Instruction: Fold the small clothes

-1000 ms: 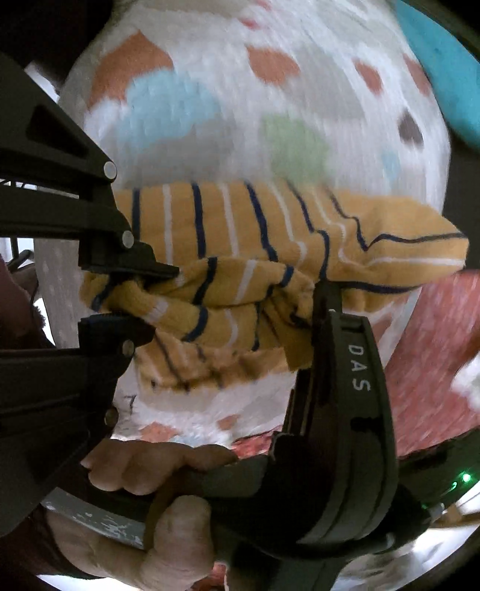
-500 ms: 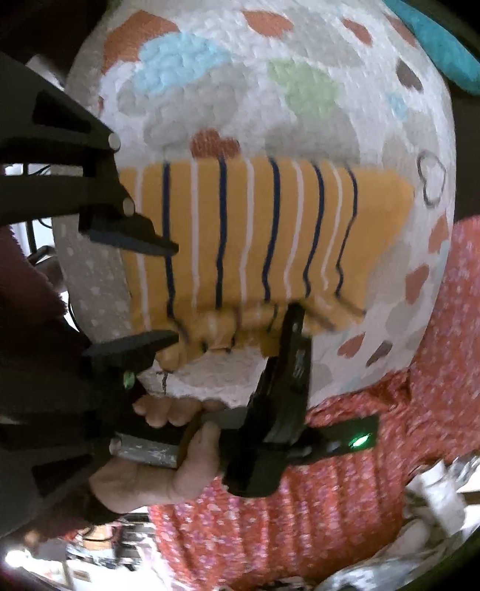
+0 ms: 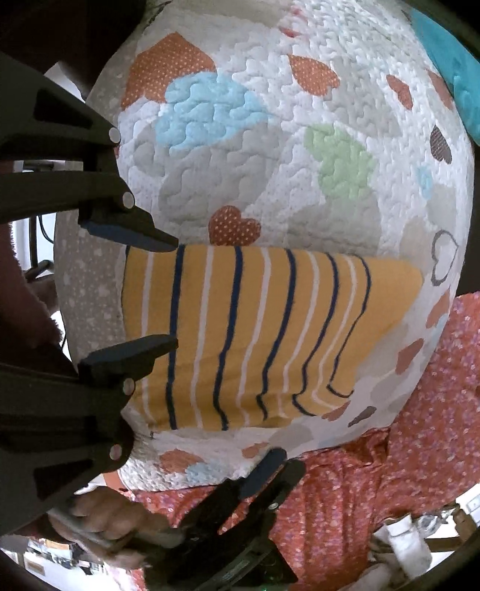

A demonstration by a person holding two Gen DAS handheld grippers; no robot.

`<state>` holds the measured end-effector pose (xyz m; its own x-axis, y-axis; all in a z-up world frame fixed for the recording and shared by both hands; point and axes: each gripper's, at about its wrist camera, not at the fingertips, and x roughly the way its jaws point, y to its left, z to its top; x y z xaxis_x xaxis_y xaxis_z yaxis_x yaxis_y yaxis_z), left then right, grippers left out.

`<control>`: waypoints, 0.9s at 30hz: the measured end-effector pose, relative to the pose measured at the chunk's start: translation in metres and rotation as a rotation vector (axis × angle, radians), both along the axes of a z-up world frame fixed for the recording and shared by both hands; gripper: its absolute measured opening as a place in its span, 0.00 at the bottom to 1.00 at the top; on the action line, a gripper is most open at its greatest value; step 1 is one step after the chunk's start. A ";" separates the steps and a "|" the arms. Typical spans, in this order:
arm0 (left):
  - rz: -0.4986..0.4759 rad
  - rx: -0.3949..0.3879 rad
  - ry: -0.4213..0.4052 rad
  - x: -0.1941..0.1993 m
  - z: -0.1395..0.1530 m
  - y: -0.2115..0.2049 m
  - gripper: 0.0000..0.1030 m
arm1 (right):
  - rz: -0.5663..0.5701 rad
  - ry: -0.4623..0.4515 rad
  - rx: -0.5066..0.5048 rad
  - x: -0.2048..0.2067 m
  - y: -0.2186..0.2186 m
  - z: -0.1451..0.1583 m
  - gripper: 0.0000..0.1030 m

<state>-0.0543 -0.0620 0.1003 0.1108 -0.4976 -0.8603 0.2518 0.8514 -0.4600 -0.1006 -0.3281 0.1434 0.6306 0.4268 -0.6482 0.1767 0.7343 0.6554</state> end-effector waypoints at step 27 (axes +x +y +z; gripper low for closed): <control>0.038 0.318 -0.359 -0.023 0.044 0.011 0.48 | -0.276 0.135 -0.326 -0.068 0.027 -0.019 0.51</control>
